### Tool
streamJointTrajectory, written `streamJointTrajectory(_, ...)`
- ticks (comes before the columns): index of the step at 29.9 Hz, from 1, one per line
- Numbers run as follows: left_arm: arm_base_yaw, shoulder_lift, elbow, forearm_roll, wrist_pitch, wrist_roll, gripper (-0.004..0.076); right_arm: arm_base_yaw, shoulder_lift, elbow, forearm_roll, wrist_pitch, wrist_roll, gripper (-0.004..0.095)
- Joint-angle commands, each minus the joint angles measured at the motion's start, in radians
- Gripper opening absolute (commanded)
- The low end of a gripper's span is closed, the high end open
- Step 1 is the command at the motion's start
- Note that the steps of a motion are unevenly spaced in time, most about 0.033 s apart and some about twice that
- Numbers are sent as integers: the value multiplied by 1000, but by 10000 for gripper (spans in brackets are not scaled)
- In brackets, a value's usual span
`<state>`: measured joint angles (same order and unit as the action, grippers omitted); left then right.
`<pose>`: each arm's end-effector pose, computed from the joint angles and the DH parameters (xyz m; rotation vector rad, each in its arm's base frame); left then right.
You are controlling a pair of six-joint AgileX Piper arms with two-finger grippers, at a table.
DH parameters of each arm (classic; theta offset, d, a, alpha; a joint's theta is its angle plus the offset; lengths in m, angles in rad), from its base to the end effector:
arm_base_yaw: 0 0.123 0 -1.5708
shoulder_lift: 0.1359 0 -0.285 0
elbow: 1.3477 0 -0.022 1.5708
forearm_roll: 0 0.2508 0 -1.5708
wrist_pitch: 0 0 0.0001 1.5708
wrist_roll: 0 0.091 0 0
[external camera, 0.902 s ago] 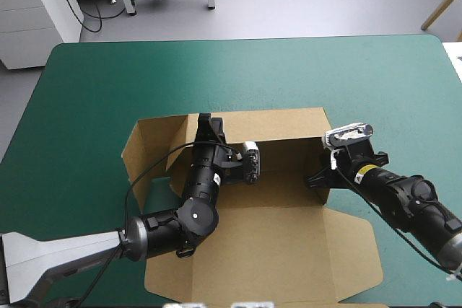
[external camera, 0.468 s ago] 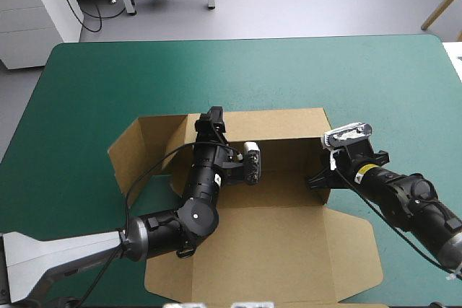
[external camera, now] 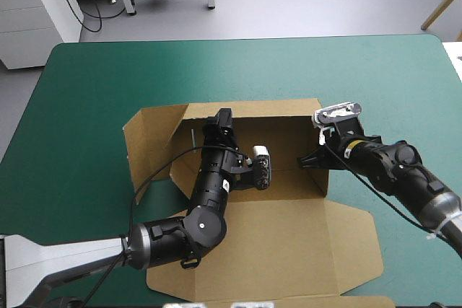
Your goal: Fold the box
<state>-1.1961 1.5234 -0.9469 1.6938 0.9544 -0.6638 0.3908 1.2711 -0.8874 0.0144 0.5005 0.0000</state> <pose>0.1812 -0.2592 0.2918 1.3177 1.2719 0.8274 0.2432 0.1009 0.2868 -0.4501 2.3341 0.2021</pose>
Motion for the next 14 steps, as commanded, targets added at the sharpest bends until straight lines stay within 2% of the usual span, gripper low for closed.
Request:
streamJointTrajectory(1, -39, -42, -75, 122, 135, -14, 468, 4, 56, -50, -14, 86, 0, -8)
streamJointTrajectory(3, -55, -42, -112, 122, 188, 0, 417, 4, 72, -81, -14, 127, 11, -9)
streamJointTrajectory(5, -60, -50, -156, 122, 220, 27, 314, 4, 83, -121, -14, 170, 27, -10)
streamJointTrajectory(8, -50, -78, -223, 122, 195, 36, 55, -4, 110, -191, -3, 257, 43, -19)
streamJointTrajectory(9, -38, -91, -243, 115, 176, 36, -7, -10, 125, -213, 4, 277, 43, -19)
streamJointTrajectory(14, 79, -165, -319, -31, 70, 37, 1, -84, 232, -356, 95, 395, -24, -19)
